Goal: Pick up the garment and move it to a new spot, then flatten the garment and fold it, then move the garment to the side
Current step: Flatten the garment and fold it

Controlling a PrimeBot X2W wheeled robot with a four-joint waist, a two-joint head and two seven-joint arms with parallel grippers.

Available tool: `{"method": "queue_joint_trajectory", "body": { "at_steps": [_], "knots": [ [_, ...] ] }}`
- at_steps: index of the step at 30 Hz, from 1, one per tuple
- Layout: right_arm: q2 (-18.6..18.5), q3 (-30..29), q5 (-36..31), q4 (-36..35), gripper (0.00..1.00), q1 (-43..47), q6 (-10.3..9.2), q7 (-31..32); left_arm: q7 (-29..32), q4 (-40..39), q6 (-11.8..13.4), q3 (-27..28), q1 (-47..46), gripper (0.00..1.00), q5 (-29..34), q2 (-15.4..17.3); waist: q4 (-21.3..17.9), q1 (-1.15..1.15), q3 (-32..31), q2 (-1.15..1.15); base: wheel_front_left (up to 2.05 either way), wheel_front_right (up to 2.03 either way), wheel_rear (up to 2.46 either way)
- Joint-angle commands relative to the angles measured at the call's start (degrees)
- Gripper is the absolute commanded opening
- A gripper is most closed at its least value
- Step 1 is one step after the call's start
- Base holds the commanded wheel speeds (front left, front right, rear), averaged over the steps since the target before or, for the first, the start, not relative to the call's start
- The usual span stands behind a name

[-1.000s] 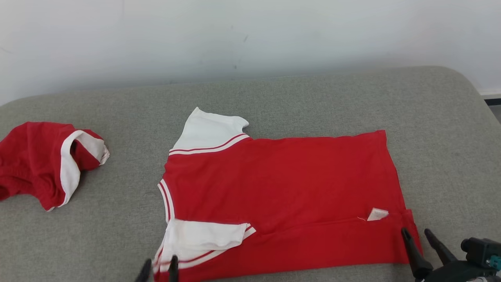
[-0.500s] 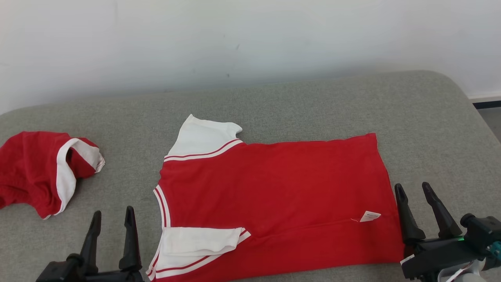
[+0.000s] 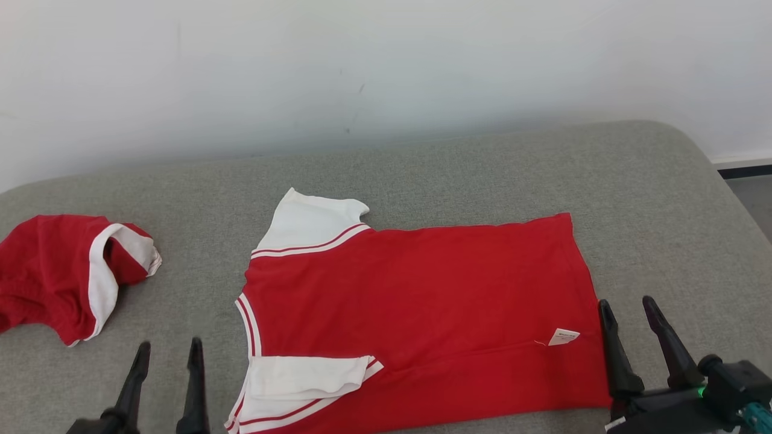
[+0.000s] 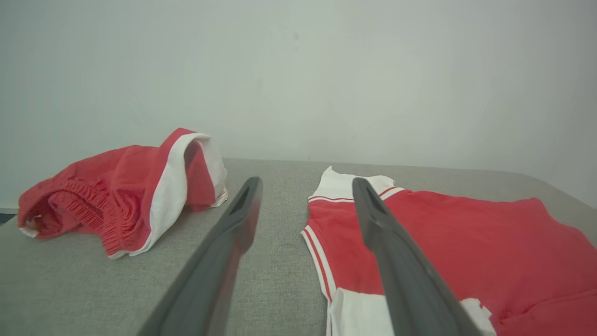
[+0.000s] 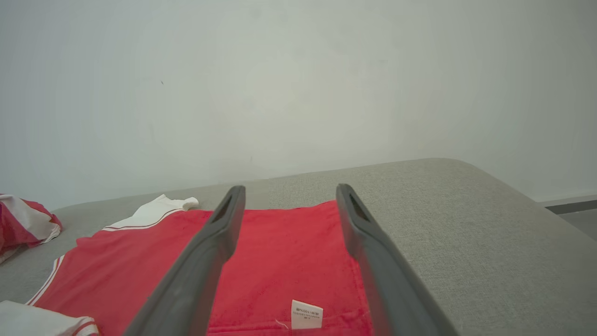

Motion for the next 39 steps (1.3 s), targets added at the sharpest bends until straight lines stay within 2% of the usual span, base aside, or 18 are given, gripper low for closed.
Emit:
{"method": "queue_joint_trajectory", "body": {
  "at_steps": [1, 13, 21, 27, 32, 34, 39],
  "knots": [
    [0.42, -0.55, -0.29, -0.26, 1.00, 1.35, -0.14, -0.13, -0.05, -0.39, -0.03, 0.95, 1.66, 1.00, 0.13, 0.23, 0.05, 0.00, -0.06, 0.00, 0.00, 0.00, 0.00],
    [0.35, 0.03, -0.89, -0.97, 1.00, 4.84, -0.14, -0.13, -0.05, -1.02, -0.45, 2.72, 4.56, 1.00, -0.10, -1.13, 1.14, 0.00, -0.33, 0.00, 0.00, 0.00, 0.00],
    [0.58, 1.17, -1.40, -0.46, 1.00, 4.67, -0.14, -0.13, -0.05, -0.36, -0.66, 2.11, 3.71, 1.00, 0.21, -1.64, 1.10, 0.00, -0.59, 0.00, 0.00, 0.00, 0.00],
    [-0.18, -0.12, -0.21, -0.72, 1.00, 3.03, -0.14, -0.13, -0.05, 0.50, -1.17, 1.62, 0.93, 1.00, 0.53, -1.68, 0.78, 0.00, 1.05, 0.00, 0.00, 0.00, 0.00],
    [-1.84, -1.13, 3.83, 1.26, 1.00, -1.47, -0.14, 0.48, -0.02, 2.27, -1.96, 0.13, -6.67, 1.00, 1.00, 0.89, 0.08, 0.00, 4.12, 0.00, 0.00, 0.00, 0.00],
    [-3.73, -0.80, 4.95, 2.01, 1.00, -4.75, -0.14, 1.57, 0.87, 3.48, -2.51, -1.25, -11.09, 1.00, 0.19, 2.38, -0.38, 0.00, 6.01, 0.00, 0.00, 0.00, 0.00],
    [-7.35, 0.57, 7.47, 5.57, 1.00, -13.63, -0.14, 6.95, 6.83, 6.97, -2.97, -4.85, -23.90, 1.00, -2.95, 7.20, -1.57, 0.00, 12.17, 0.00, 0.00, 0.00, 0.00]
  ]
}}
